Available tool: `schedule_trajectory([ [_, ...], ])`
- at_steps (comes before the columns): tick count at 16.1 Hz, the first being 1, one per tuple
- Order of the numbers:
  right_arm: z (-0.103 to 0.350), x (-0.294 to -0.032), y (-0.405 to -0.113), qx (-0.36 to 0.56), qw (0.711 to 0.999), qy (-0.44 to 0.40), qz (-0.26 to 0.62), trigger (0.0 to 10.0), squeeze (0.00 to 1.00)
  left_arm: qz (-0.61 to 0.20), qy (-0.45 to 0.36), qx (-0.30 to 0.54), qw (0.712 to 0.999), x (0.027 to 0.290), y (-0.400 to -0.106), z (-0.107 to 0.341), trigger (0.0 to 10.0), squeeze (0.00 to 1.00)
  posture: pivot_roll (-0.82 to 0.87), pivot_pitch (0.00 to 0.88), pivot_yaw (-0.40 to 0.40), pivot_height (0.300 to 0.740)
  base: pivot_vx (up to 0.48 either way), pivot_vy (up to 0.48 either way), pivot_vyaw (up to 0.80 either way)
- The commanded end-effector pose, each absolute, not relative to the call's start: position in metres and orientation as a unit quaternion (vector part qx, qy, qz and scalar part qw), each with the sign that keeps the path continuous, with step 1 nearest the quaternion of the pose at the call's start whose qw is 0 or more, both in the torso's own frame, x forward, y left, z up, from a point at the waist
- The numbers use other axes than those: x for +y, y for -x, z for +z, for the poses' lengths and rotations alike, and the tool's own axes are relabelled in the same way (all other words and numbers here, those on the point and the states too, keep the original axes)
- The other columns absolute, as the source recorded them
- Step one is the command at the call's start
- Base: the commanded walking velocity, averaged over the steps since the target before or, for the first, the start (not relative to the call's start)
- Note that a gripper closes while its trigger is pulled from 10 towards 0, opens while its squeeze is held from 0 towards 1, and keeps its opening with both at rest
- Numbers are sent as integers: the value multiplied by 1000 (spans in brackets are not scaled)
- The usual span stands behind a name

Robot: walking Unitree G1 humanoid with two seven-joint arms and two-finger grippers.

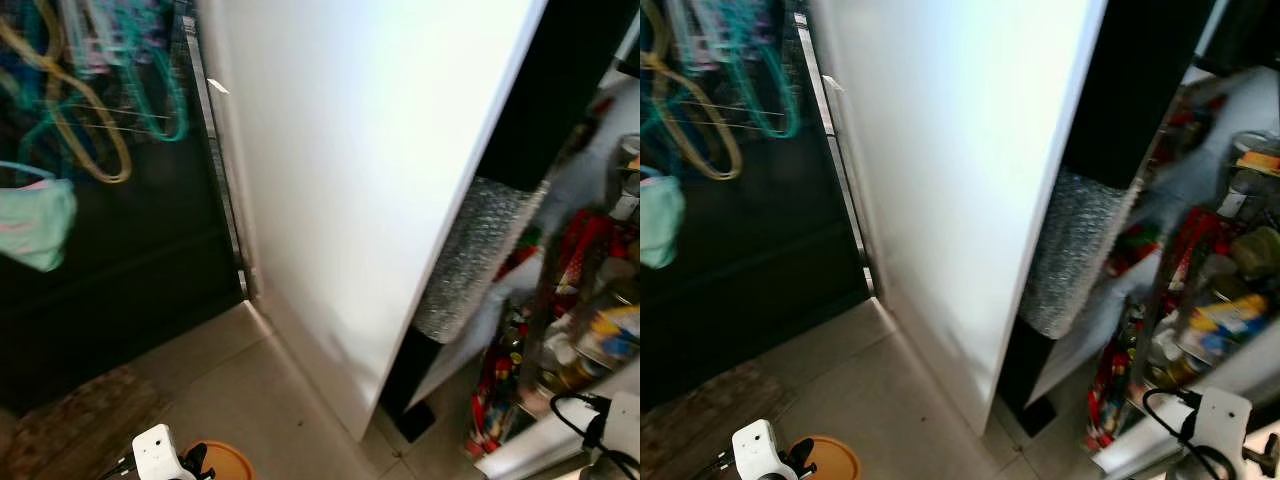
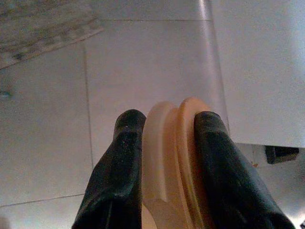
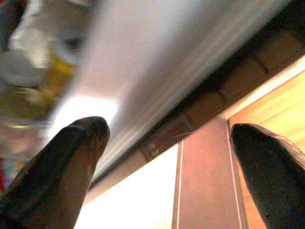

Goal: Restocking fridge

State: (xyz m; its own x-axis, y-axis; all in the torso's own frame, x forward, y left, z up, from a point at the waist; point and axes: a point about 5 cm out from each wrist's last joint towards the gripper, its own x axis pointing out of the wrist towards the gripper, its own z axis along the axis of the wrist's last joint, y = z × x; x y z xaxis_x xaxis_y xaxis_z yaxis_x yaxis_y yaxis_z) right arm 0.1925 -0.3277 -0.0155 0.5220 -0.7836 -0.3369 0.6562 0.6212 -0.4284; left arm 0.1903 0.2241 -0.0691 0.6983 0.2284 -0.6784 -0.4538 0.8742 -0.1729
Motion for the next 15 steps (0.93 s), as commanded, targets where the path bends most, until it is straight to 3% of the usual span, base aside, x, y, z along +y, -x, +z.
schedule_trajectory([
  [1, -28, -311, -195, 288, 875, 90, -380, 10000, 0, 182, 160, 353, 904, 223, -183, -73, 10000, 0, -35, 4, -17, 740, 0, 0, 0],
  [4, -52, -268, -200, 359, 899, 16, -249, 10000, 0, 182, 148, 363, 902, 225, -179, -75, 10000, 0, -39, 4, -15, 740, 0, 0, 0],
  [6, -66, -221, -203, 403, 912, 15, -71, 10000, 0, 178, 140, 374, 899, 225, -175, -77, 10000, 0, -39, 4, -14, 740, 0, 0, 0],
  [10, -85, -186, -180, 470, 871, 108, 92, 10000, 0, 178, 112, 404, 890, 230, -164, -82, 10000, 0, -23, 0, -19, 740, 0, 0, 0],
  [15, -87, -189, -176, 479, 875, 67, 32, 10000, 0, 161, 92, 419, 889, 234, -160, -83, 10000, 0, -2, 1, -4, 740, 0, 0, 0],
])
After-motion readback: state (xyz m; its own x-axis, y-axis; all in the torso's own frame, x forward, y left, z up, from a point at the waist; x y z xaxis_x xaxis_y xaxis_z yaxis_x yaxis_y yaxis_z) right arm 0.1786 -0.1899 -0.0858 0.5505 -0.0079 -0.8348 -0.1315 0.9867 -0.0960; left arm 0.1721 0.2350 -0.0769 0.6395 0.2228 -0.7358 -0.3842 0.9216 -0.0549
